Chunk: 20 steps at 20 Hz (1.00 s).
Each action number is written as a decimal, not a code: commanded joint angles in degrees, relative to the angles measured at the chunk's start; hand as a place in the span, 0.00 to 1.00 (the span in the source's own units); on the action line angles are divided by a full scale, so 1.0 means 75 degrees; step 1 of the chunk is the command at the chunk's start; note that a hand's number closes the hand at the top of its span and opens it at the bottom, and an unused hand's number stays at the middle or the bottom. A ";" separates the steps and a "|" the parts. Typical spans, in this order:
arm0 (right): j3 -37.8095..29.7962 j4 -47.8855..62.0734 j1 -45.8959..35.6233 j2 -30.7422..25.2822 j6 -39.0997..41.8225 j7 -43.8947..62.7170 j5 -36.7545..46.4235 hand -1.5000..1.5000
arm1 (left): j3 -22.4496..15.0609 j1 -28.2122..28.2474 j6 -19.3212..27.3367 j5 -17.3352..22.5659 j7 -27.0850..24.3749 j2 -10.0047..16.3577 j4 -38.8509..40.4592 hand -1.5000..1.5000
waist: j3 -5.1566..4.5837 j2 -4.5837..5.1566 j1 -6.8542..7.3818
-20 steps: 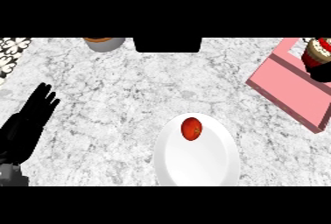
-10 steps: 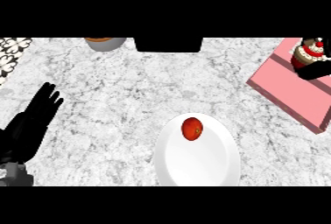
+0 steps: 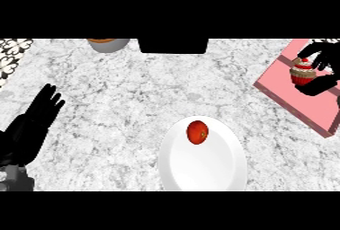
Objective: Pick the cupcake from the plate and place it in the cardboard box
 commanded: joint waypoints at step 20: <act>-0.3815 0.1435 -0.0090 -0.0783 0.0287 -0.1926 -0.3743 0.00 | 0.0041 -0.0221 0.0125 -0.0189 0.0161 -0.0214 -0.0054 0.50 | 0.0003 -0.0004 -0.0053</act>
